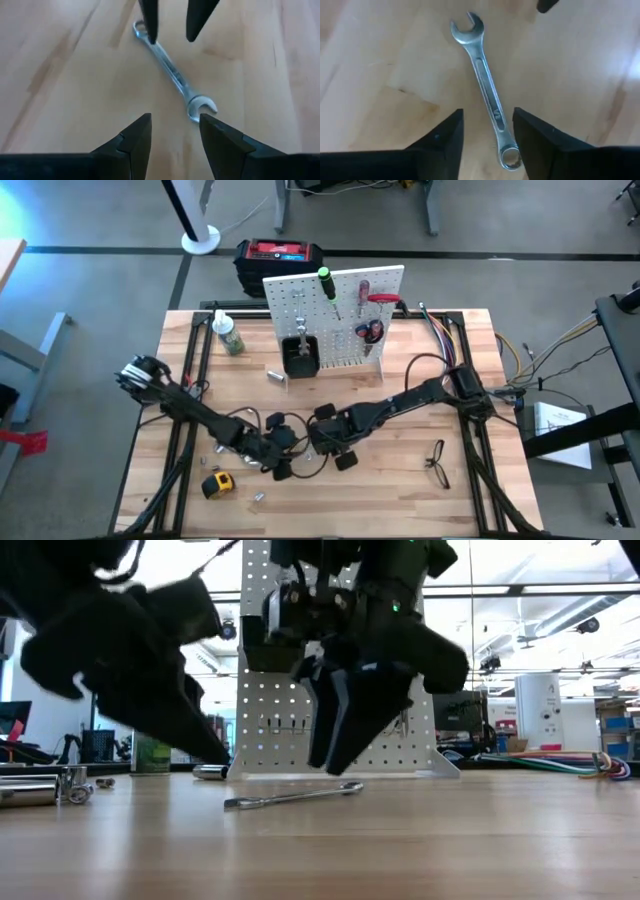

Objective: Hang tools onto peg board
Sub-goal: Hang the silver wrench on the pegboard

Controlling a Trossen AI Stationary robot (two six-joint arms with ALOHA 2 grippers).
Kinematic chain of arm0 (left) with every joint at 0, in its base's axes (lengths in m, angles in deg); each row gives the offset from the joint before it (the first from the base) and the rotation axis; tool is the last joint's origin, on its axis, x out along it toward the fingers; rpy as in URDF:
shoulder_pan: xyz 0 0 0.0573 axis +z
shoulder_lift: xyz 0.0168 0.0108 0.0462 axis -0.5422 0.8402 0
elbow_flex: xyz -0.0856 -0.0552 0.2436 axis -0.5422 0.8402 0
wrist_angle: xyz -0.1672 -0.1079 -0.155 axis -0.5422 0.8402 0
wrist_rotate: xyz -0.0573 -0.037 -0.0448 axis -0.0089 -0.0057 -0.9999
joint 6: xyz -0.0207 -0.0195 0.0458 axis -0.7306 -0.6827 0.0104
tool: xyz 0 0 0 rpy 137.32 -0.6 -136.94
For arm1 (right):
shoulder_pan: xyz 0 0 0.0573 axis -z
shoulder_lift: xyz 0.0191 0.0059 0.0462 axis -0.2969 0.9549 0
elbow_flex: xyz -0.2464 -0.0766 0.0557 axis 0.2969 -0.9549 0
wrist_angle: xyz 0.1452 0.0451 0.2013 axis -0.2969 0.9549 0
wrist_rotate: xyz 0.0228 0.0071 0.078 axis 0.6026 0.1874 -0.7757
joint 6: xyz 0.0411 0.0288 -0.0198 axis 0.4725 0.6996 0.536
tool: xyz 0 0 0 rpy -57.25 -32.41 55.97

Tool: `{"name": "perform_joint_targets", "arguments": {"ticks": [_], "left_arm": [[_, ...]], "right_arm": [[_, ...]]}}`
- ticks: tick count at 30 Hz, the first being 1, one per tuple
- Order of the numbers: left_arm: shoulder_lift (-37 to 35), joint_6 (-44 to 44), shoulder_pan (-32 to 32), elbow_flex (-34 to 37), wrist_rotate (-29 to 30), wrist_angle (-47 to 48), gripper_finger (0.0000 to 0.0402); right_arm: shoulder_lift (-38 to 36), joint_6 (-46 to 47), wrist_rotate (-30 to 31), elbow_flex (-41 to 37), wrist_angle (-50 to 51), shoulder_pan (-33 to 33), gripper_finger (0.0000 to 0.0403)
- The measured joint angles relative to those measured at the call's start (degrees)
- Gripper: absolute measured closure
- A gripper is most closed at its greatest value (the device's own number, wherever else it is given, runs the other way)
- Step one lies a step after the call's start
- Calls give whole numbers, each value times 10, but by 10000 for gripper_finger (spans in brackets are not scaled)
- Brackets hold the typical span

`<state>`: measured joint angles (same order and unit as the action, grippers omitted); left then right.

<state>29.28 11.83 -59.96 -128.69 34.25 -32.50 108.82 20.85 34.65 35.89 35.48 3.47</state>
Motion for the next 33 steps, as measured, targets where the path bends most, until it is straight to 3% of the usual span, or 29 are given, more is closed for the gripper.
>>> {"name": "perform_joint_targets", "arguments": {"ticks": [4, 8, 12, 16, 23, 28, 33], "left_arm": [[37, -15, 16, -2, -59, -29, 245], [76, -31, 37, -3, -101, -71, 245], [93, -35, 42, -4, -105, -88, 245], [91, -32, 44, -4, -110, -90, 245], [71, -28, 44, -3, -115, -83, 245], [31, -17, 43, 4, -117, -58, 245], [-37, 17, 37, 11, -120, -79, 246]], "right_arm": [[18, -16, -1, -1, -3, 5, 237], [37, -19, -13, 2, -6, 16, 252], [48, -6, -38, 2, -5, 26, 298], [49, -2, -63, 2, -4, 33, 381], [47, -8, -58, 1, -3, 33, 399], [33, -4, 6, 6, 4, 13, 403], [16, -3, 144, 8, 33, -29, 400]]}}
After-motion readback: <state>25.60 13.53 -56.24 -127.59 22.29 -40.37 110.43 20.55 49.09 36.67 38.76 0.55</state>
